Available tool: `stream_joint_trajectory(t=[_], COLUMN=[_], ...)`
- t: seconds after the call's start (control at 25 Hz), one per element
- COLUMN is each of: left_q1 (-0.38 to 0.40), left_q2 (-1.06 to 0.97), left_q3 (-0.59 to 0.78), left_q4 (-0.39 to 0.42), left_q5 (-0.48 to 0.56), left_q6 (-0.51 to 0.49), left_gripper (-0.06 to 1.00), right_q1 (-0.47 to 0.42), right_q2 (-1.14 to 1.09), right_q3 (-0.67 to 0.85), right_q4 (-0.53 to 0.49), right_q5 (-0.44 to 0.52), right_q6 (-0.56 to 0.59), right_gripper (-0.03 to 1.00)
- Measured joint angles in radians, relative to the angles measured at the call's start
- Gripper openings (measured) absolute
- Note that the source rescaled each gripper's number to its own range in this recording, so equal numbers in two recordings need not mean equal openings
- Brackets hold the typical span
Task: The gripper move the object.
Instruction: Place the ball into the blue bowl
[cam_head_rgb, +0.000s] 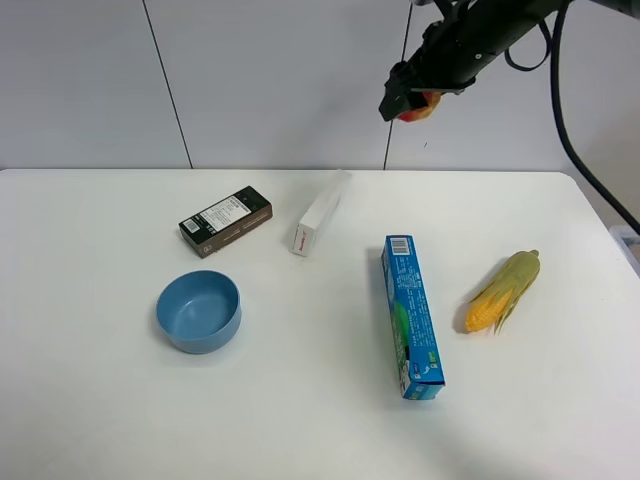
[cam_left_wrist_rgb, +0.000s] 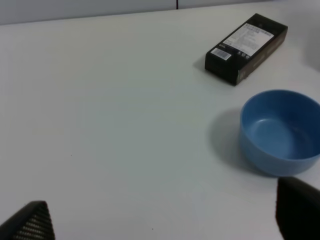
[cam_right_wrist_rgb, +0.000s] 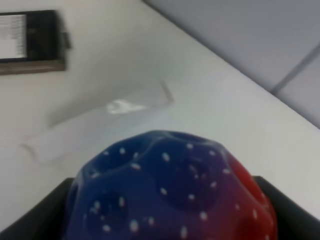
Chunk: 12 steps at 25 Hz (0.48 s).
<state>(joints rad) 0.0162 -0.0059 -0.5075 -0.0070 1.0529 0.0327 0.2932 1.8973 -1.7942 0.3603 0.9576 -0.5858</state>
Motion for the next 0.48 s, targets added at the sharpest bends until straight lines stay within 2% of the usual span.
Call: stream_joint_trajectory(t=[0.2,0.48], left_q1=[0.0,0.0], left_q2=[0.0,0.0], left_q3=[0.0,0.0], left_q4=[0.0,0.0], left_q5=[0.0,0.0], left_q6=[0.0,0.0], left_gripper=[1.0,1.0], right_q1=[0.135,0.415], right_q2=[0.001,0.001], right_q3=[0.0,0.0], right_q4=[0.037,0.039], right_q5=[-0.01,-0.232], right_q6=[-0.109,-0.126], right_gripper=[0.01,0.01])
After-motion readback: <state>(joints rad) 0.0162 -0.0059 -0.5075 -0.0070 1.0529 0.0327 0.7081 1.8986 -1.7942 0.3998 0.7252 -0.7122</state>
